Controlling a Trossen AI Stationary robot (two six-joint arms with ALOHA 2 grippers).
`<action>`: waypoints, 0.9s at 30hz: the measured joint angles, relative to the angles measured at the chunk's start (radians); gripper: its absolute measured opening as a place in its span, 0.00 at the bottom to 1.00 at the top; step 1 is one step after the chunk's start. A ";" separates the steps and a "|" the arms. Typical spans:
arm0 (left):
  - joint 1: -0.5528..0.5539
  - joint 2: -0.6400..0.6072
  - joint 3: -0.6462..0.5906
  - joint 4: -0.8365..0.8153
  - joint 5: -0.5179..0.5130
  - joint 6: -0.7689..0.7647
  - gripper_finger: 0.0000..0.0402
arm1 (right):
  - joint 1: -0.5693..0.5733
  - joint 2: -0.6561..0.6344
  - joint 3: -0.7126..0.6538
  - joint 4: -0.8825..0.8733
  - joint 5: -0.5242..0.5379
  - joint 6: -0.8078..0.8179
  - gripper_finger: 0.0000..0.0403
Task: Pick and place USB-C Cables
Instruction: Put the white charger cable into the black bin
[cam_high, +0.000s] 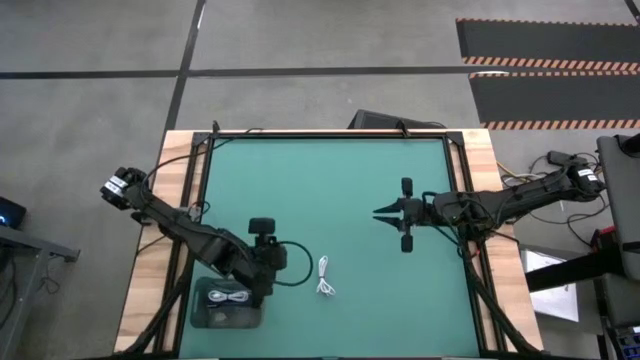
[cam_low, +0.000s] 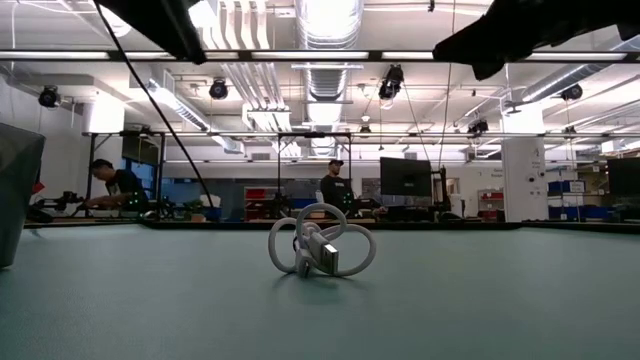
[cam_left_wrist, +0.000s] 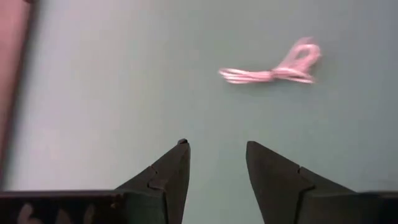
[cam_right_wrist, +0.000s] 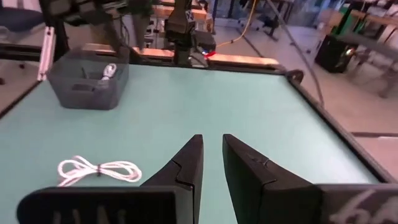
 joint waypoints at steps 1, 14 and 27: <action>0.001 0.000 -0.001 -0.001 -0.038 0.024 0.35 | 0.005 0.010 0.000 0.008 -0.001 0.014 0.13; 0.041 0.002 -0.020 0.174 -0.165 0.213 0.35 | 0.055 0.182 0.054 0.034 -0.026 0.130 0.13; 0.043 0.002 -0.021 0.176 -0.302 0.212 0.35 | 0.052 0.333 0.143 -0.001 -0.101 0.104 0.13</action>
